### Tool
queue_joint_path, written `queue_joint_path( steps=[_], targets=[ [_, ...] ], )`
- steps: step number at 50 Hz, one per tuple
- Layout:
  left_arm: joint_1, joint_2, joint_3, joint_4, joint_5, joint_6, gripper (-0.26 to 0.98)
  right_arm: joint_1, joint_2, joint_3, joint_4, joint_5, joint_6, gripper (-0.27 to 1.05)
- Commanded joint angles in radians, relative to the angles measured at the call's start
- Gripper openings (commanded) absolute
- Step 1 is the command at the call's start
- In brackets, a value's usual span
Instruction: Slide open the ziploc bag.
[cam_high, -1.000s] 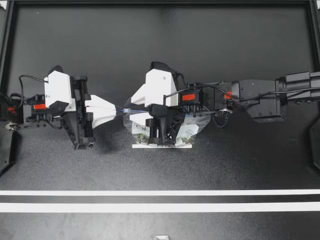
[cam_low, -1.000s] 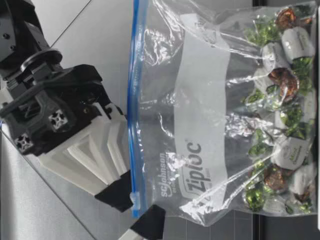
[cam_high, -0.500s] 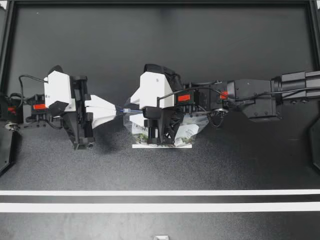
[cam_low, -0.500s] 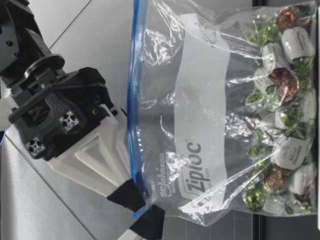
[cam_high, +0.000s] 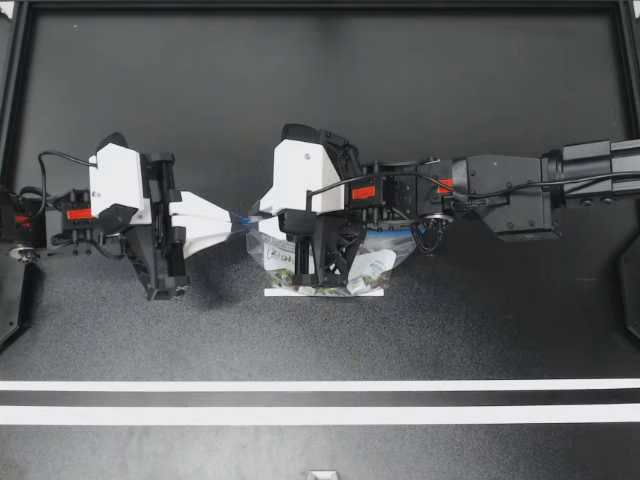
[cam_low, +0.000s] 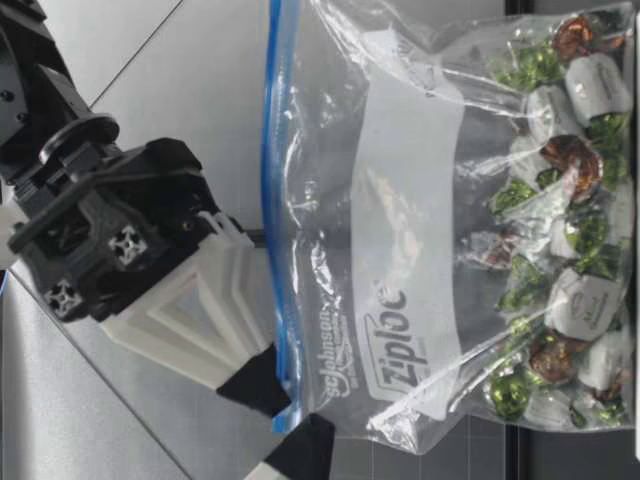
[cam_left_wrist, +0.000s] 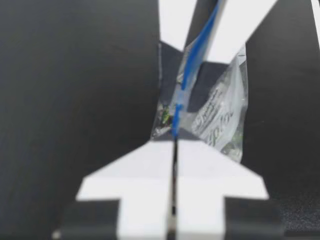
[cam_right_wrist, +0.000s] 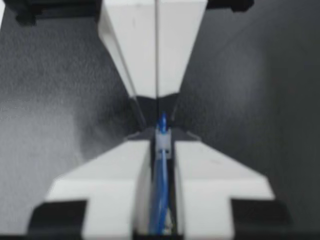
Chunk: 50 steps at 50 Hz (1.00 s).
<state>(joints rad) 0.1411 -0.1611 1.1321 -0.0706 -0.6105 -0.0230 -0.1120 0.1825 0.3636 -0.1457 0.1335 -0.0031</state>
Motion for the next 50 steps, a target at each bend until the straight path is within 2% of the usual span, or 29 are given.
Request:
queue_joint_path(
  steps=[1,14,23,34,50],
  targets=[
    [0.003,-0.018,-0.008,0.0,-0.005,0.002,-0.22,0.003,-0.054,-0.018,0.0,0.054,-0.002,-0.1],
    [0.005,-0.012,-0.008,-0.003,-0.005,0.008,-0.22,0.002,-0.132,0.008,-0.002,0.276,-0.009,-0.11],
    [0.003,-0.011,-0.002,-0.003,-0.005,0.012,-0.22,0.002,-0.25,0.13,0.0,0.391,-0.009,-0.11],
    [0.003,-0.012,-0.002,-0.003,-0.005,0.02,-0.22,-0.005,-0.399,0.313,-0.002,0.347,0.006,-0.11],
    [0.003,-0.017,-0.002,-0.003,-0.002,0.02,-0.22,-0.028,-0.469,0.411,0.0,0.278,0.005,-0.12]
  ],
)
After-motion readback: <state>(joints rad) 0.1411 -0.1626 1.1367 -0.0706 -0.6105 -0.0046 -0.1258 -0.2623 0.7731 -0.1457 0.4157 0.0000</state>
